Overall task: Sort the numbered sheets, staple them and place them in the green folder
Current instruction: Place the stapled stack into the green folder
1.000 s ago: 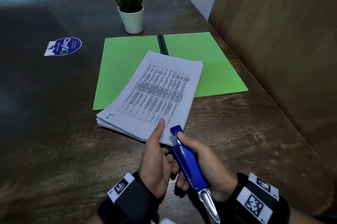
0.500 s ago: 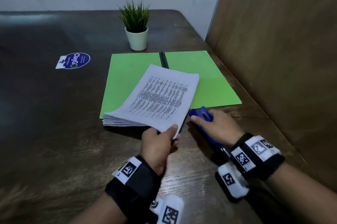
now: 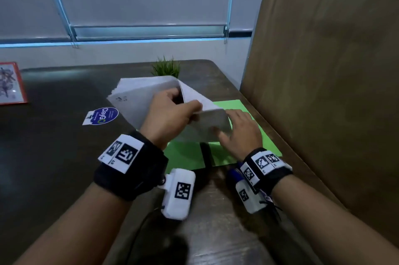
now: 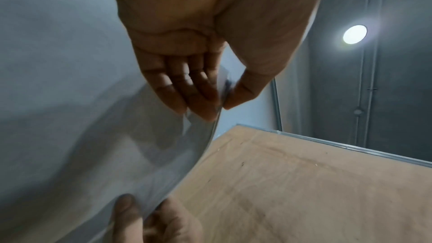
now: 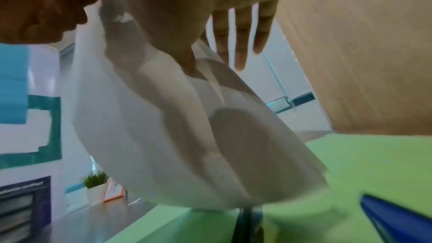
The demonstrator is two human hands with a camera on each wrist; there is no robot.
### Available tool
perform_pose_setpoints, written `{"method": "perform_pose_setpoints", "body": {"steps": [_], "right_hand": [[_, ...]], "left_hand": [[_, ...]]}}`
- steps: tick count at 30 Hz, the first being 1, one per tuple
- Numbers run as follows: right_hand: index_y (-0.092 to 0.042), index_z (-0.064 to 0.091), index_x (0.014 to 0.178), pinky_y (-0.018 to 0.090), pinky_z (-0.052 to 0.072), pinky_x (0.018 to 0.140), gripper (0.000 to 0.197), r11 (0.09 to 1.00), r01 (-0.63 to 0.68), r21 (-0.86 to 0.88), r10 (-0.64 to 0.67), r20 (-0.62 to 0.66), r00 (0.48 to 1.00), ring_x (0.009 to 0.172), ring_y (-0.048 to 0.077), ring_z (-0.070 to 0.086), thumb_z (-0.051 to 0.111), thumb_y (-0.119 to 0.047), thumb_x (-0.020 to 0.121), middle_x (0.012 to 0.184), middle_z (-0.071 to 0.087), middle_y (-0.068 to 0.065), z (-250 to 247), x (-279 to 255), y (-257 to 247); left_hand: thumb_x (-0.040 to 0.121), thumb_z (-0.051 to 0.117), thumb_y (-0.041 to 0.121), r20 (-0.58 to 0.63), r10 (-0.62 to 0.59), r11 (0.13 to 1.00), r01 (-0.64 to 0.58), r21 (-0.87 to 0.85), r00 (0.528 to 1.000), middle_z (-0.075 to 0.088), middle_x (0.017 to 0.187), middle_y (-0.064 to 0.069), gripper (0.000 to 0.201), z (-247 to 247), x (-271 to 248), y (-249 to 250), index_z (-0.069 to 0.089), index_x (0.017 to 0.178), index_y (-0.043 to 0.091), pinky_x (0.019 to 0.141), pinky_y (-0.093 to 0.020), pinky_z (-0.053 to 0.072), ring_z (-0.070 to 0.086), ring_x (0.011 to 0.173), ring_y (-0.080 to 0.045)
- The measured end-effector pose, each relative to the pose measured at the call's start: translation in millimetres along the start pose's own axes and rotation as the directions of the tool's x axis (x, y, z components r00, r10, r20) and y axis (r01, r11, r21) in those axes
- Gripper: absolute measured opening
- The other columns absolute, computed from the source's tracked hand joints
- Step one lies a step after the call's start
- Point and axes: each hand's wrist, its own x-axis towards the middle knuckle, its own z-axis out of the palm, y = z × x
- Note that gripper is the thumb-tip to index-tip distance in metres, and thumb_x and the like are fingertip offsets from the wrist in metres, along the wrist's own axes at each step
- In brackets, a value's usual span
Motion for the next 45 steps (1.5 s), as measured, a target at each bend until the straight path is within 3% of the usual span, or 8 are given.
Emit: {"method": "perform_pose_setpoints", "body": {"steps": [5,10,15,20,24,31,39,45], "right_hand": [[-0.015,0.065,0.073,0.030,0.037,0.049,0.011,0.978,0.187,0.090,-0.174,-0.135,0.975,0.054,0.034,0.059,0.058,-0.021,0.080,0.064,0.065,0.005,-2.2,6.9,-31.5],[-0.011,0.070,0.076,0.025,0.035,0.043,0.011,0.951,0.283,0.121,-0.251,-0.227,0.941,0.046,0.032,0.056,0.066,-0.009,0.066,0.063,0.064,0.008,-1.2,-0.2,-68.4],[-0.020,0.069,0.096,0.032,0.048,0.055,0.026,0.913,0.391,0.112,-0.391,-0.023,0.920,0.072,0.026,0.066,0.055,-0.038,0.084,0.082,0.068,0.000,-0.9,-20.3,-82.8],[-0.030,0.050,0.134,0.037,0.050,0.093,0.084,0.987,-0.071,-0.145,0.129,0.437,0.890,0.115,0.021,0.059,0.044,-0.087,0.073,0.127,0.061,-0.003,-9.0,-45.1,-11.7],[-0.026,0.029,0.136,0.042,0.050,0.093,0.094,0.910,-0.161,-0.381,0.396,0.689,0.607,0.114,0.031,0.059,0.079,-0.065,0.066,0.130,0.054,0.007,-4.2,-65.2,27.0],[-0.024,0.036,0.110,0.032,0.047,0.073,0.060,0.968,-0.171,-0.185,0.252,0.666,0.702,0.085,0.028,0.058,0.078,-0.037,0.070,0.097,0.058,0.001,8.0,-54.2,4.8],[-0.019,0.060,0.112,0.029,0.054,0.081,0.031,1.000,0.019,-0.022,0.005,0.763,0.646,0.098,0.028,0.065,0.058,-0.036,0.085,0.107,0.068,0.007,58.3,-50.2,-39.8],[-0.017,0.069,0.108,0.022,0.042,0.074,0.019,0.947,-0.313,0.068,0.160,0.746,0.646,0.099,0.025,0.067,0.058,-0.012,0.094,0.108,0.071,0.005,5.3,-13.4,45.4]], "left_hand": [[0.087,0.072,0.020,-0.193,0.034,0.992,-0.057,-0.114,0.981,0.071,0.084,0.002,0.008,-6.6,8.2,8.6,0.070,0.094,0.021,0.069,-0.029,0.054,0.065,0.077,-0.014],[0.076,0.081,0.050,-0.179,-0.182,0.978,0.159,-0.131,0.967,0.055,0.139,0.000,0.090,21.9,-11.5,-31.1,0.036,0.149,0.025,0.101,-0.047,0.053,0.061,0.120,-0.020],[0.104,0.047,0.031,-0.410,-0.340,0.939,0.279,-0.202,0.846,0.067,0.109,-0.011,0.035,16.8,3.1,-46.7,0.062,0.117,0.002,0.081,-0.029,0.045,0.063,0.095,-0.026],[0.104,0.047,0.034,-0.460,-0.320,0.947,0.276,-0.164,0.828,0.064,0.127,-0.023,0.040,-14.5,12.4,-57.4,0.059,0.123,0.001,0.094,-0.044,0.051,0.064,0.113,-0.038],[0.104,0.047,0.034,-0.435,-0.239,0.971,0.201,-0.132,0.868,0.060,0.105,-0.011,0.033,-20.7,18.1,-46.8,0.055,0.119,0.005,0.098,-0.039,0.046,0.058,0.099,-0.026],[0.104,0.049,0.036,-0.368,-0.132,0.980,0.066,-0.188,0.920,0.051,0.078,0.004,0.026,-22.6,33.5,-24.9,0.052,0.084,0.020,0.077,-0.032,0.041,0.047,0.069,-0.007],[0.094,0.059,0.038,-0.313,0.005,0.958,-0.094,-0.271,0.950,0.071,0.101,-0.005,0.031,-16.4,56.9,9.9,0.064,0.102,0.009,0.097,-0.045,0.055,0.067,0.094,-0.018],[0.106,0.049,0.018,-0.199,-0.002,0.904,-0.083,-0.419,0.980,0.077,0.096,0.001,0.021,-14.4,69.2,1.6,0.064,0.113,0.005,0.088,-0.037,0.060,0.073,0.097,-0.016]]}}
